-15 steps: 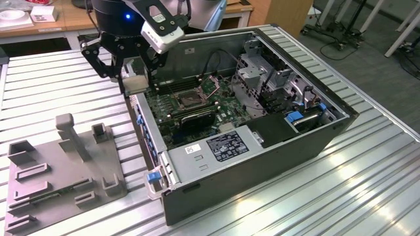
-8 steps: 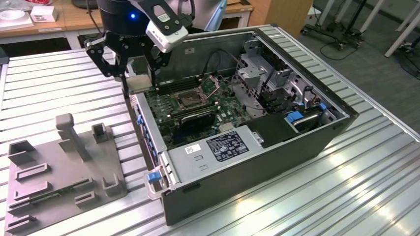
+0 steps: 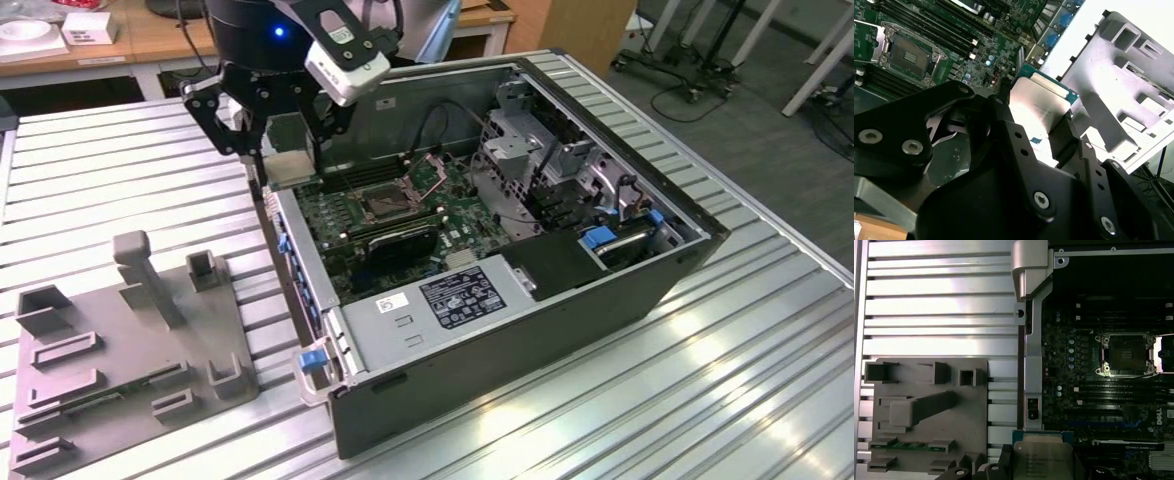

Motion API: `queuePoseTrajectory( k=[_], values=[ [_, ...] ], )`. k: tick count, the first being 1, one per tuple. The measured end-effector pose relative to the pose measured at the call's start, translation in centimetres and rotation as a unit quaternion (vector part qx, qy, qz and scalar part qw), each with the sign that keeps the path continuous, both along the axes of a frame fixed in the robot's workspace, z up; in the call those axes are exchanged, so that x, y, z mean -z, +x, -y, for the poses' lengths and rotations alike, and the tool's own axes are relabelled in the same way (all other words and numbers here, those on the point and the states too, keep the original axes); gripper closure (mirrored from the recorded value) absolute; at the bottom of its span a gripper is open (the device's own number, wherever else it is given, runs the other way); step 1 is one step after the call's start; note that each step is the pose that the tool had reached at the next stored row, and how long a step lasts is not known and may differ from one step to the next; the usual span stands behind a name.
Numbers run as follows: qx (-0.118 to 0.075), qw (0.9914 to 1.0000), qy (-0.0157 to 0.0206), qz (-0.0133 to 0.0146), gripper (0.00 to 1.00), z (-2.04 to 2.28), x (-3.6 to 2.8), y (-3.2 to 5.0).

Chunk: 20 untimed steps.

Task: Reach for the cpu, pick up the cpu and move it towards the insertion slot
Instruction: 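Pick up the cpu and move it towards the insertion slot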

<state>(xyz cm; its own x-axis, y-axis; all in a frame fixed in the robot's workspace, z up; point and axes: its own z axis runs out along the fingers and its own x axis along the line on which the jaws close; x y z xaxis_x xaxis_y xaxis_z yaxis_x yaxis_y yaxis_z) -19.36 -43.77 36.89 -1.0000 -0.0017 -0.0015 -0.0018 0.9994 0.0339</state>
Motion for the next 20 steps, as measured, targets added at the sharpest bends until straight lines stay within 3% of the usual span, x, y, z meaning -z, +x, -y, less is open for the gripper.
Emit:
queuePoseTrajectory(
  k=[20],
  values=[
    [0.000, 1.00000, 0.0000, 0.0000, 0.45, -0.03, 0.05, 1.27]
  ],
)
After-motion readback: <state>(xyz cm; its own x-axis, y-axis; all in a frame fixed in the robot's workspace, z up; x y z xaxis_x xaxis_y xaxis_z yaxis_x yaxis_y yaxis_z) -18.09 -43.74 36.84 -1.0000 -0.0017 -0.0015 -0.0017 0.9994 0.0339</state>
